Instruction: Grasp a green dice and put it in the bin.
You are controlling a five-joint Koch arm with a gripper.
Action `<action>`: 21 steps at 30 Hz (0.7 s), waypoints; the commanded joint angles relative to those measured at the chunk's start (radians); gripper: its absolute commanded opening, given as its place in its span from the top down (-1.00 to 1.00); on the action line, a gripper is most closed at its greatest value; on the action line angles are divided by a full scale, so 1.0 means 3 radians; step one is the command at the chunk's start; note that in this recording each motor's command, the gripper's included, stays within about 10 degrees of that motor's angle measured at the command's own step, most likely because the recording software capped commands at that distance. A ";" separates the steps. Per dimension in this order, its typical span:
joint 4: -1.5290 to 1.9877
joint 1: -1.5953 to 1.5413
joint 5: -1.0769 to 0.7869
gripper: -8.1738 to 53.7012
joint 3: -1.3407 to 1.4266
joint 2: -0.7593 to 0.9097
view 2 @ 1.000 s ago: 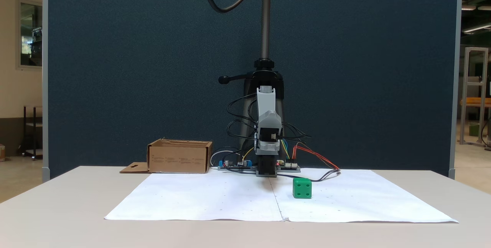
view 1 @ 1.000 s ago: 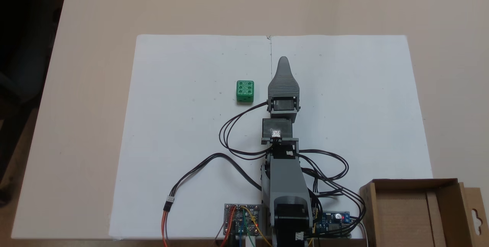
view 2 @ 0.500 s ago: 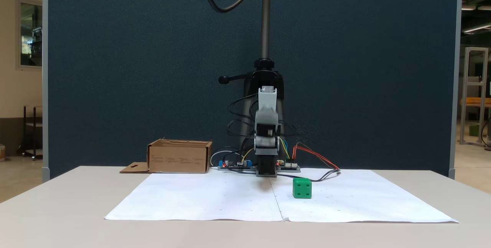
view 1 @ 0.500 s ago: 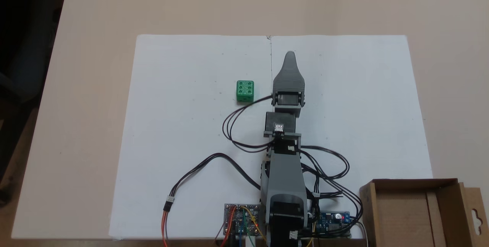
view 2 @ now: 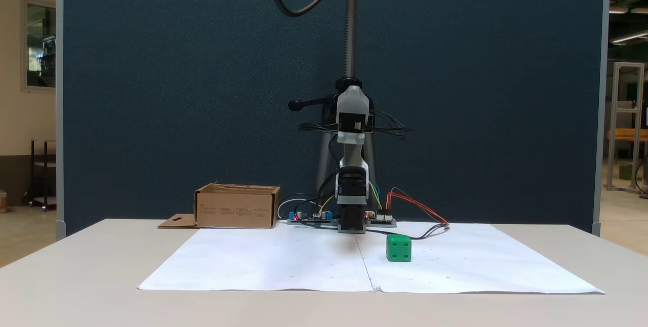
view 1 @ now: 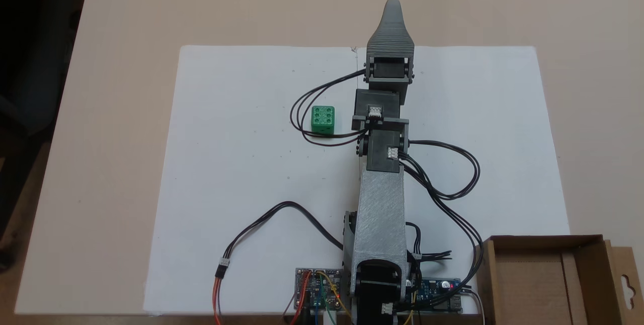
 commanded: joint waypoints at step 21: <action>0.4662 -0.0261 0.0276 -0.63 -0.2153 0.0143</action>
